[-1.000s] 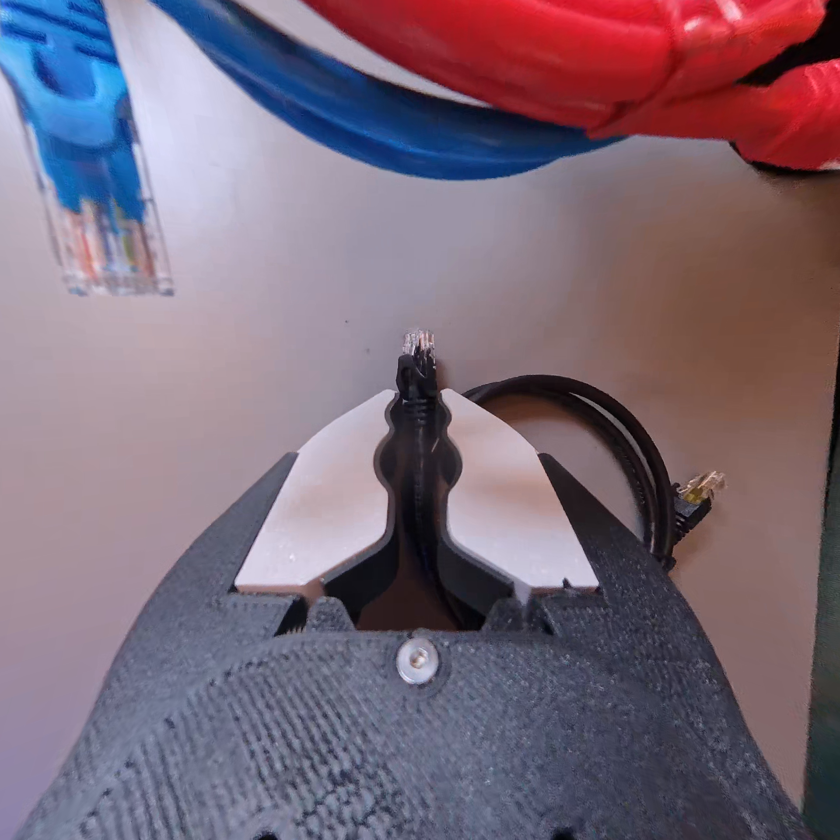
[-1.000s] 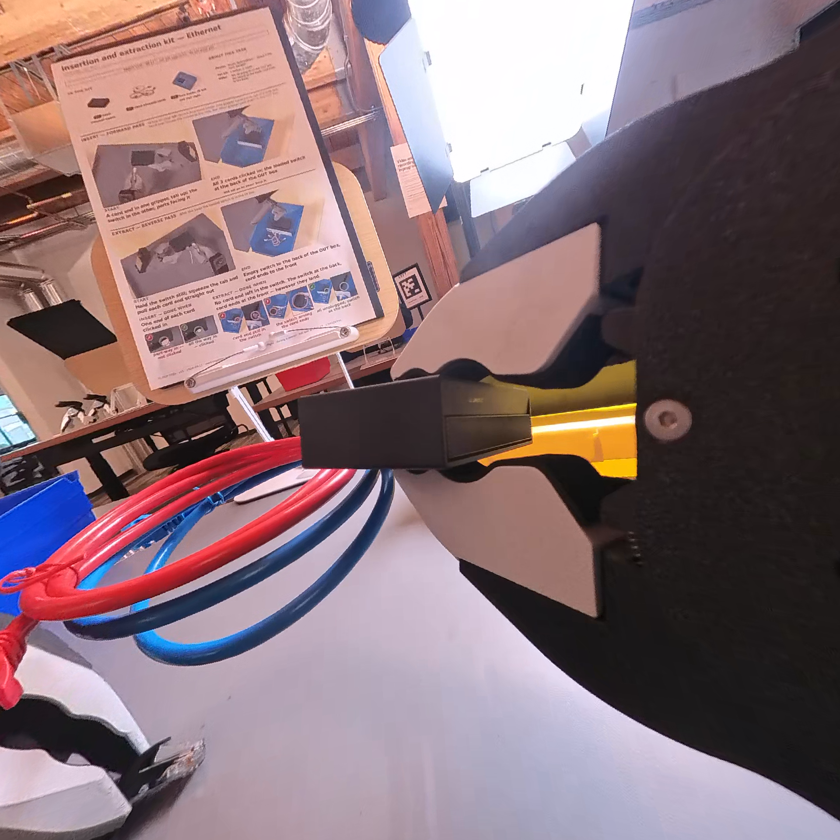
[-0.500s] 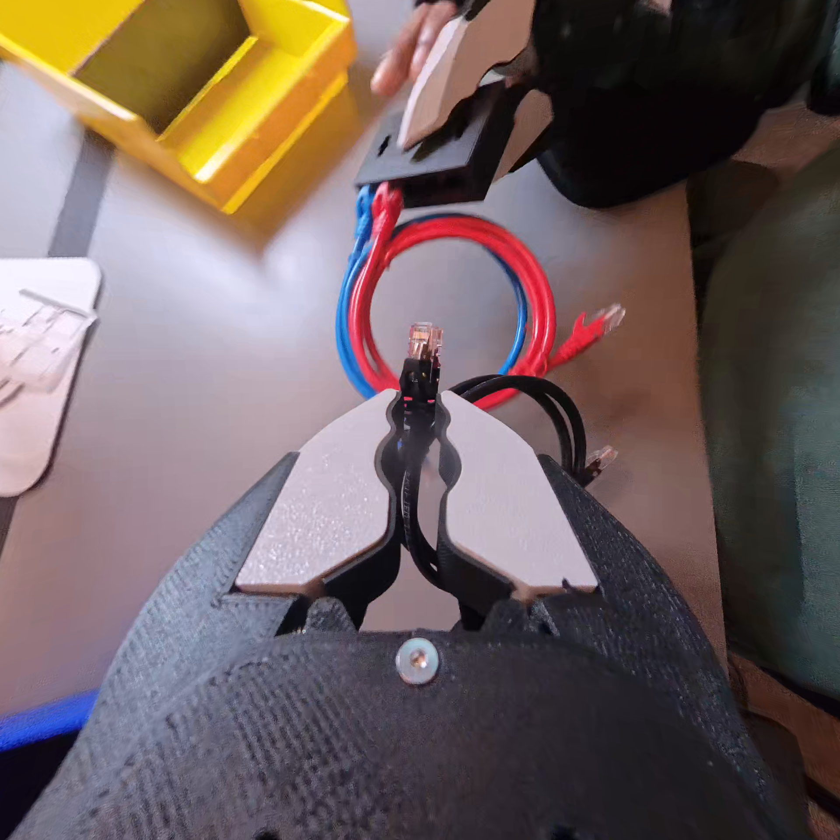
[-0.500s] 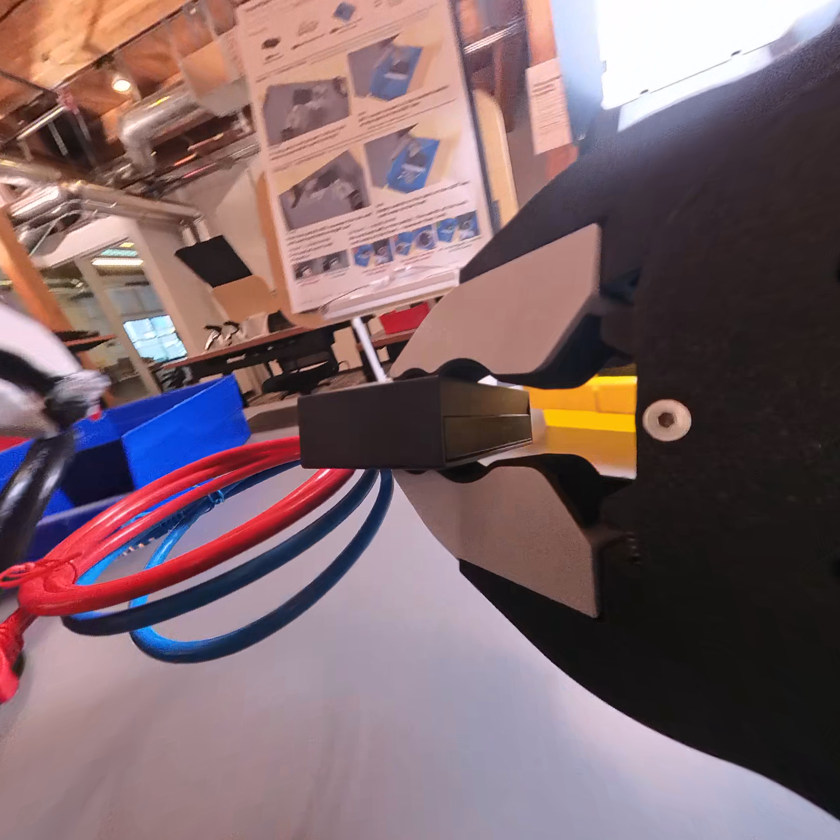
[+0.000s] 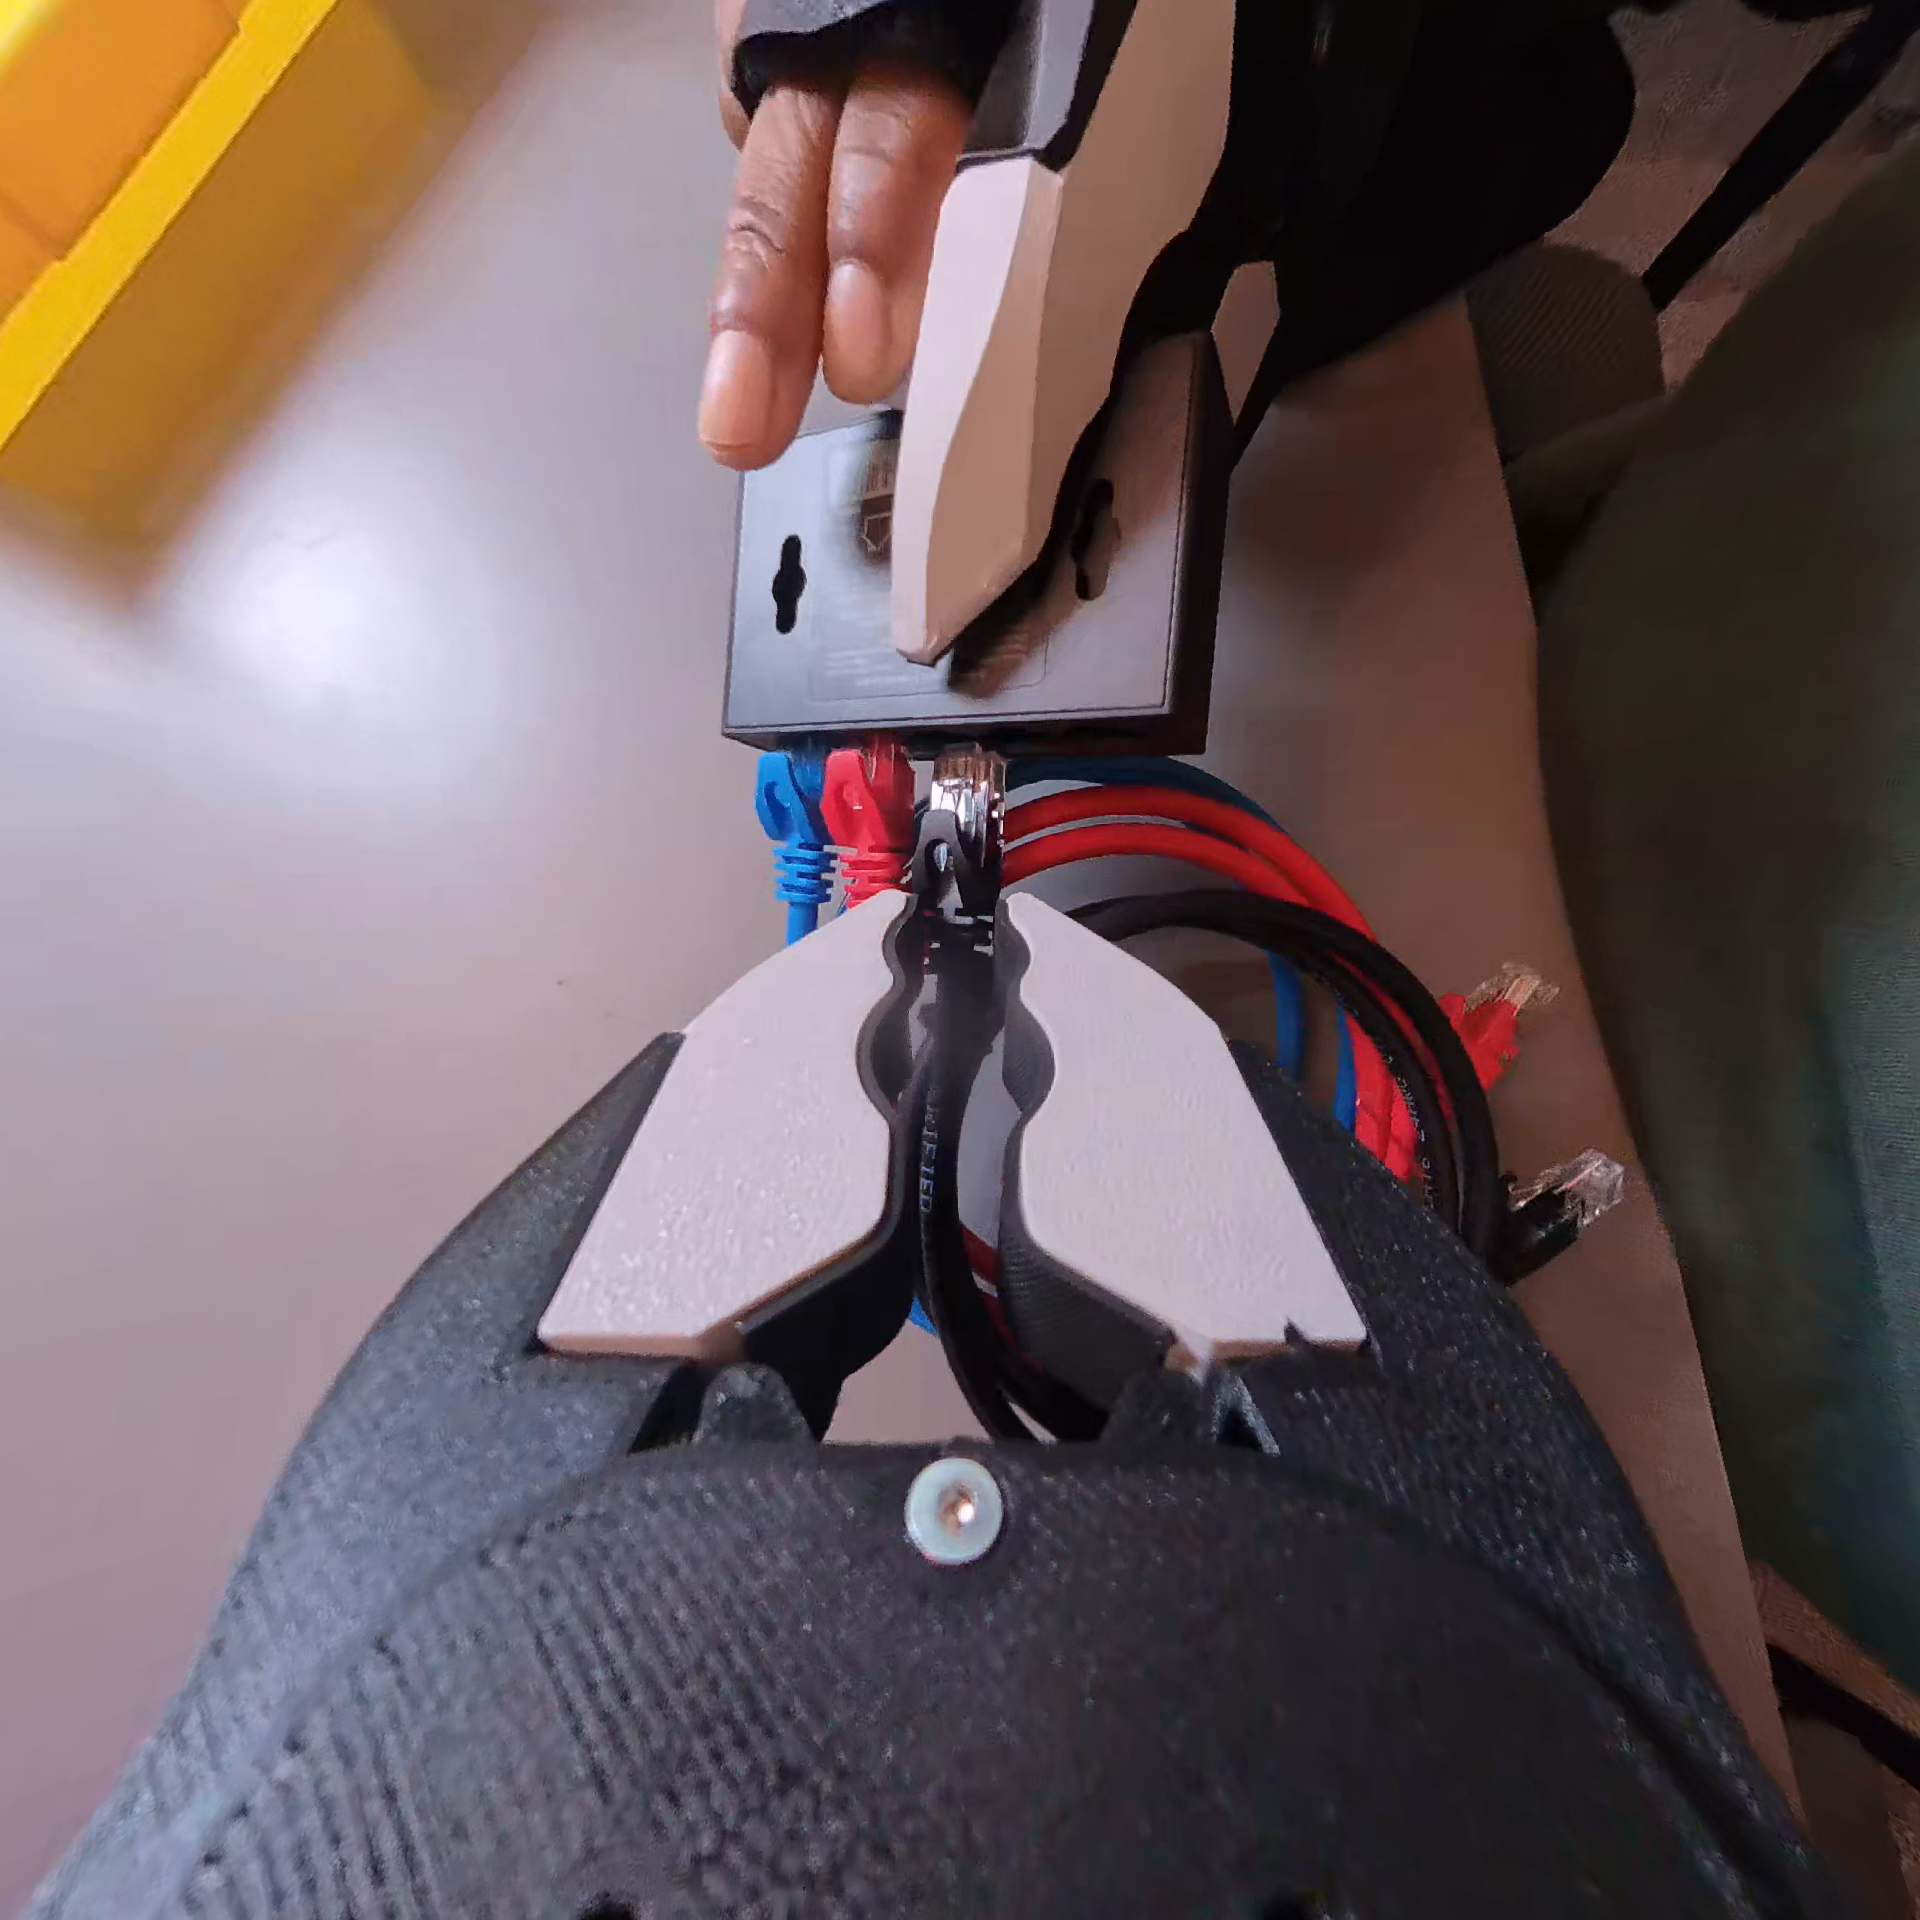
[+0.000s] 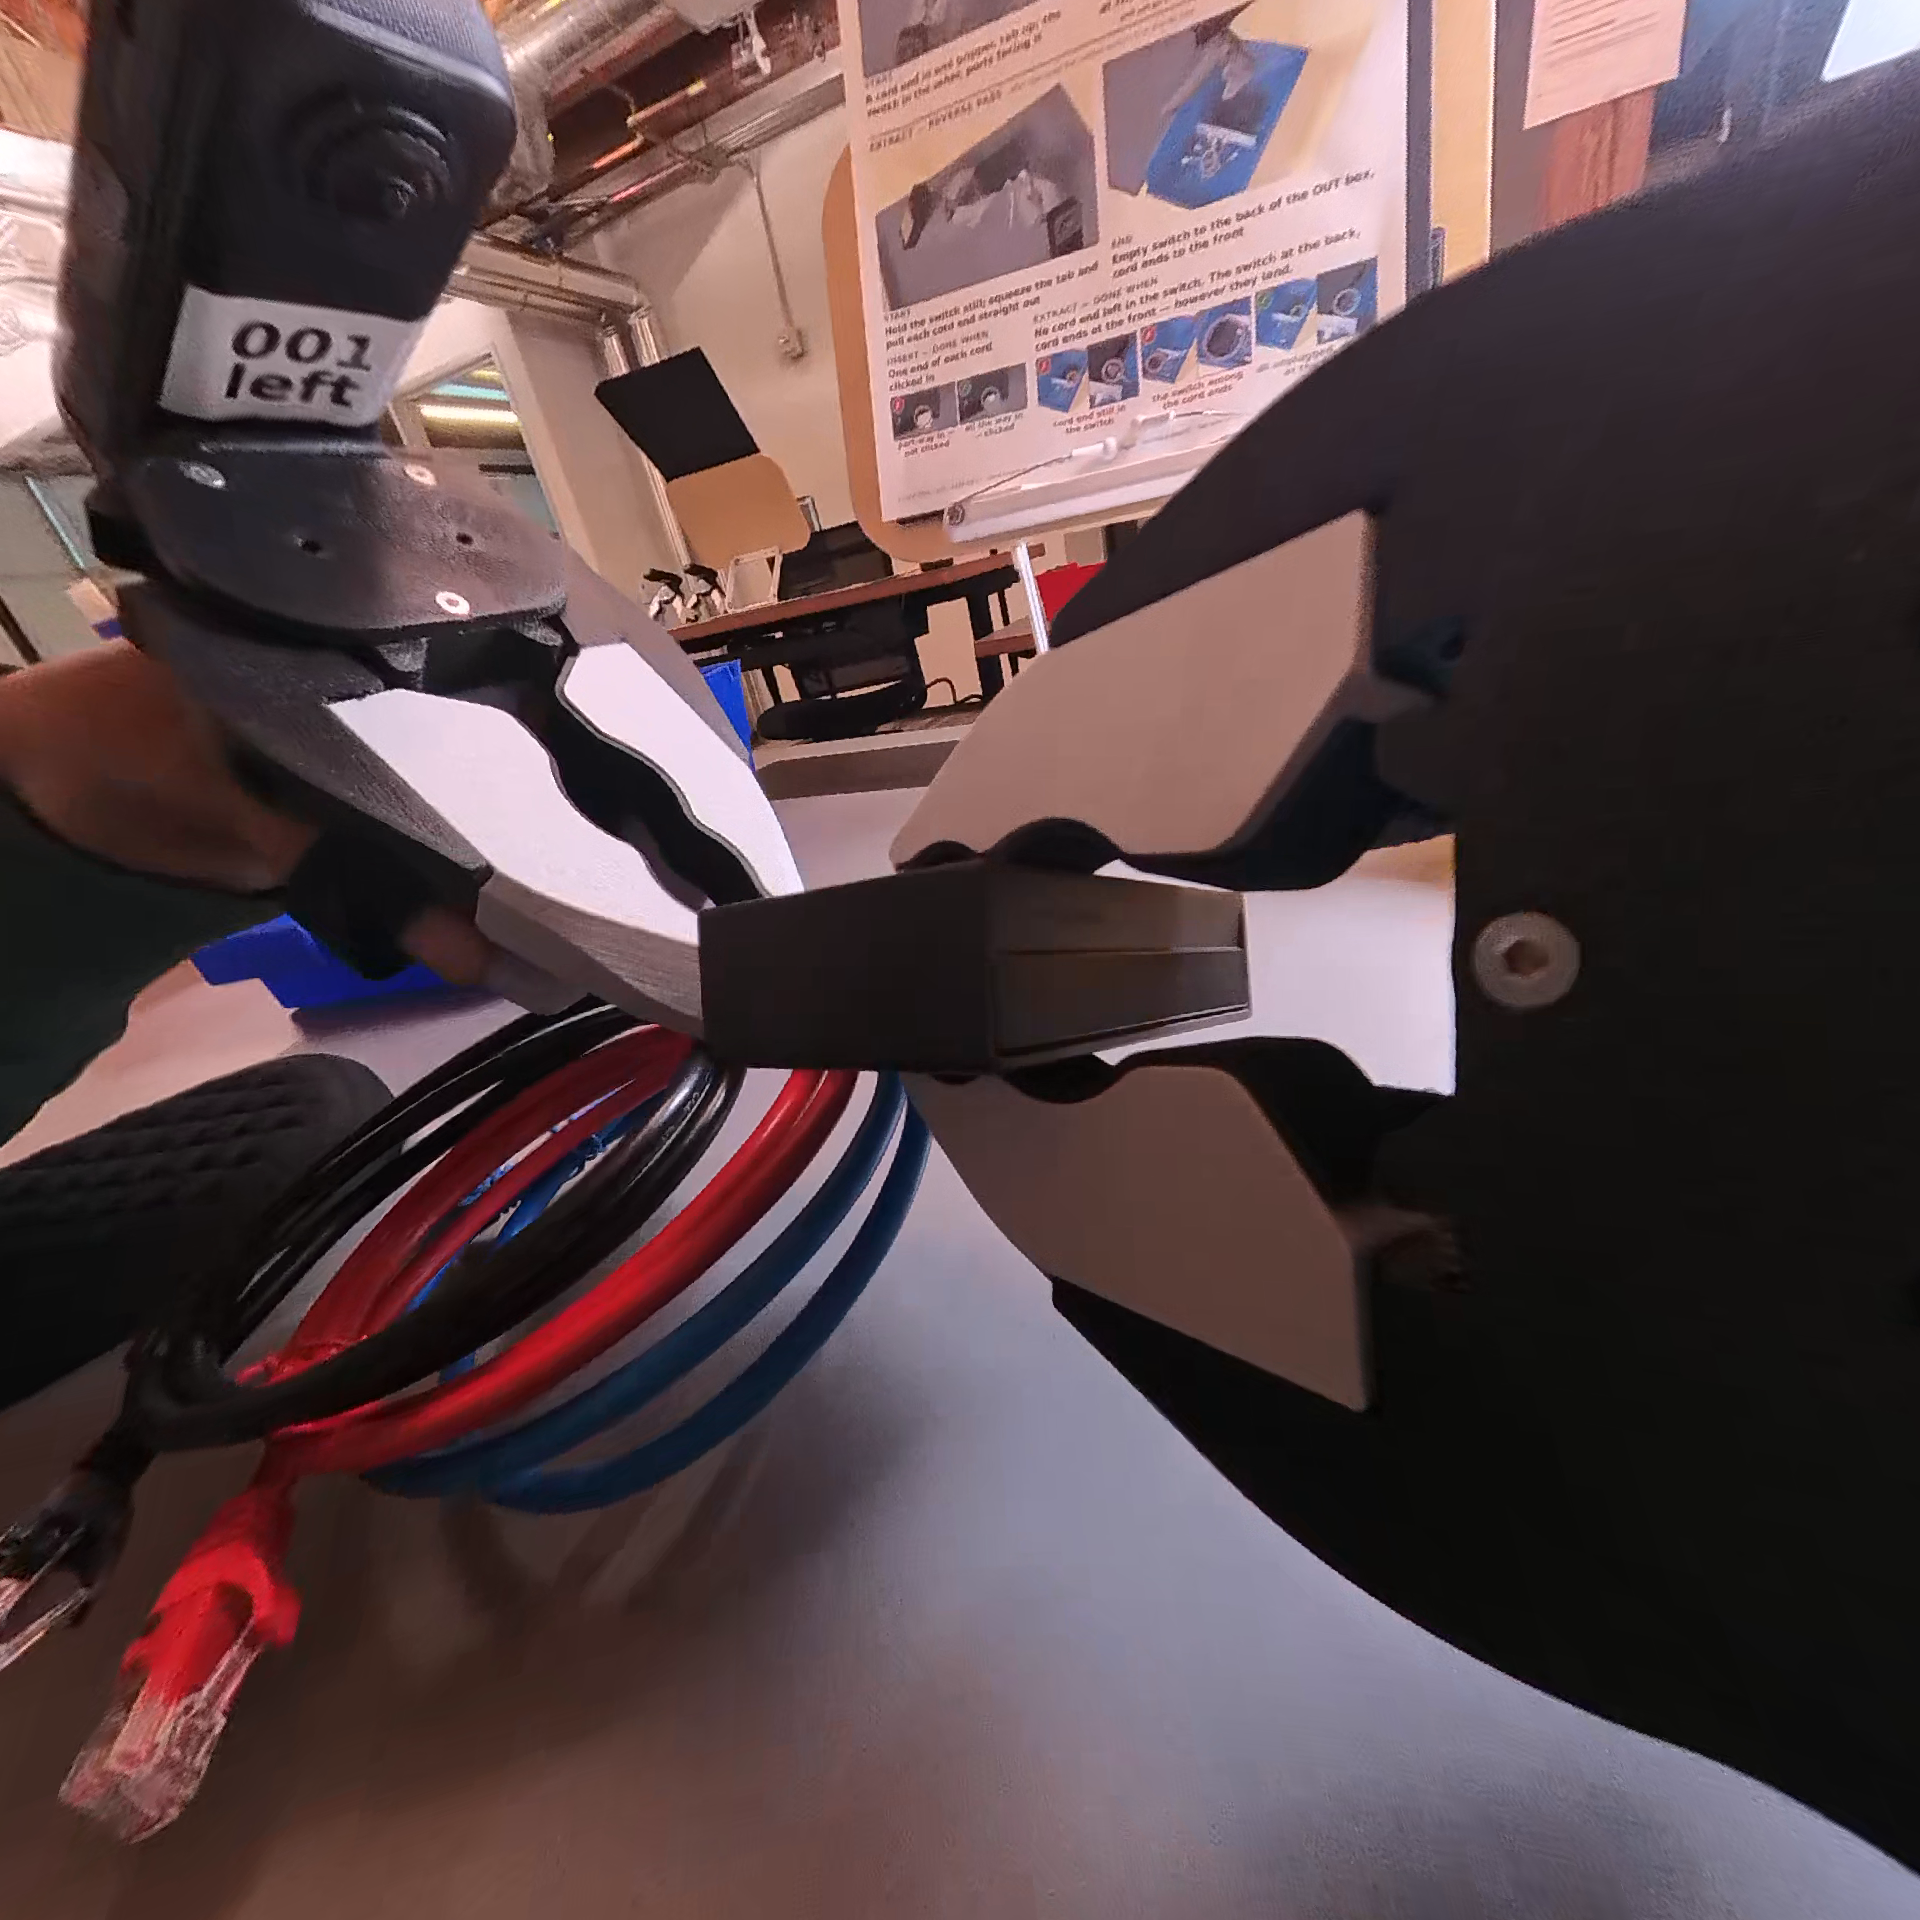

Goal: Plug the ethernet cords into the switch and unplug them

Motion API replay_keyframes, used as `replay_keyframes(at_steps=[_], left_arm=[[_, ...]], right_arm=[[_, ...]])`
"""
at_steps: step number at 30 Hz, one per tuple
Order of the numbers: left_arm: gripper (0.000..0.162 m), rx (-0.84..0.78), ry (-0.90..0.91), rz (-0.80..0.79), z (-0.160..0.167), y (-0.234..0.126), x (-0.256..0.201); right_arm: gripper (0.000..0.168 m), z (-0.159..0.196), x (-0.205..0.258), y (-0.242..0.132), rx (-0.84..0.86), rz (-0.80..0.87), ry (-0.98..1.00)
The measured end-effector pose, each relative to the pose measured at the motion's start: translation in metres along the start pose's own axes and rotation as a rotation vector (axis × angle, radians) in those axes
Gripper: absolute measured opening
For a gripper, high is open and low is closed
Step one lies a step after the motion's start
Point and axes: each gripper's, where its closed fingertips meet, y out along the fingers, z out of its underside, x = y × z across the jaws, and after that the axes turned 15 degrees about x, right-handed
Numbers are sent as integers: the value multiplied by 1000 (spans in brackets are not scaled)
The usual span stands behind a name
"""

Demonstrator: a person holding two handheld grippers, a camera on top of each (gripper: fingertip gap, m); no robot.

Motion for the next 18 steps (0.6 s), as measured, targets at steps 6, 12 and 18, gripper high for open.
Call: replay_keyframes(at_steps=[6,12,18], left_arm=[[13,-98,-36,-3,0,-3,3],[13,-81,-24,15,5,-1,-2],[13,-100,-58,51,5,0,-3]], right_arm=[[30,-5,2,0,-24,-7,13],[30,-8,7,1,-43,-32,29],[30,-8,8,1,-42,-43,43]])
